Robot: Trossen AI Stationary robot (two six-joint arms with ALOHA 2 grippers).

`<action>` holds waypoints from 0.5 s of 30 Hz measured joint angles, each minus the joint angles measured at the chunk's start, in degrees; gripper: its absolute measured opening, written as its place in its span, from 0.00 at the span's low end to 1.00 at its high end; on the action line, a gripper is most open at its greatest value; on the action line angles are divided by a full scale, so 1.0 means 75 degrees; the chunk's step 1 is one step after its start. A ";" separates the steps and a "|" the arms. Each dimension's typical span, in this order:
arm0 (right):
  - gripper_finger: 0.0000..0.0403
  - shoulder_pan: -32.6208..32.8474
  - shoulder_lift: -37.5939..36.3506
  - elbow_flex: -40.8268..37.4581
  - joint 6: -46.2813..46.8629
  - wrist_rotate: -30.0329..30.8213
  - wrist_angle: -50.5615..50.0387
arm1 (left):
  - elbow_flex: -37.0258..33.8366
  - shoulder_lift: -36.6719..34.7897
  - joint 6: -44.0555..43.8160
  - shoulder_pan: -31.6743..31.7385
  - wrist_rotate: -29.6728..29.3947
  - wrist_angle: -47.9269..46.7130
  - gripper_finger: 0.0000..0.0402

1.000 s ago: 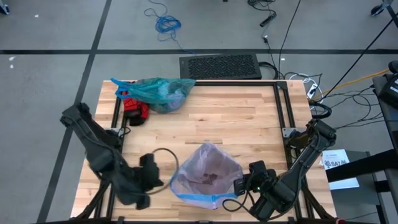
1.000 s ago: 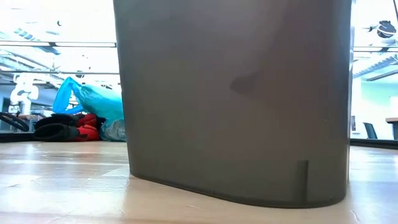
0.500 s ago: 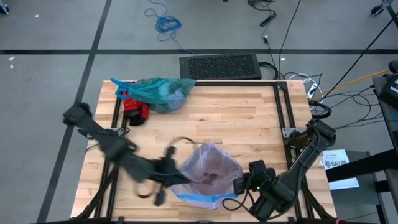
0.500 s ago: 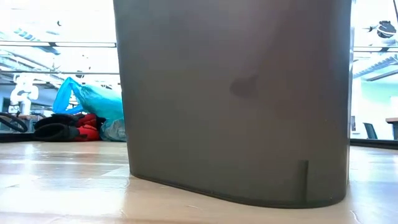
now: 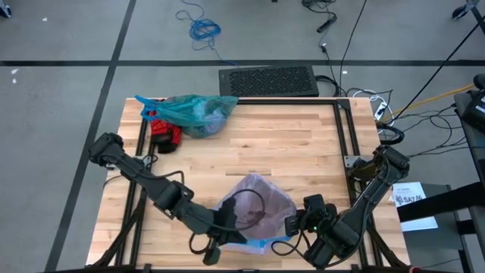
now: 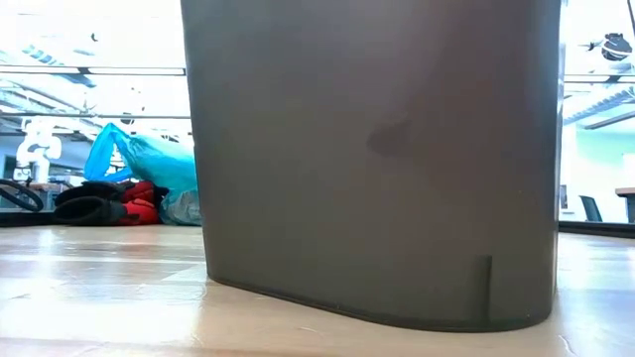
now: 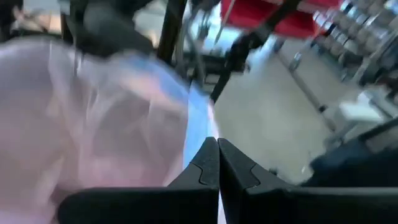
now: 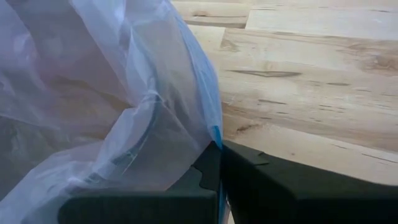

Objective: Place trash/remove bag and relplace
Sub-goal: Insert the new pink trash bag into the black trash bin

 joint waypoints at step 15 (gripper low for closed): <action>0.00 0.0000 0.0003 0.0000 -0.0029 0.0064 -0.0005 | -0.0013 0.0054 -0.0549 0.0521 -0.0075 0.0030 0.00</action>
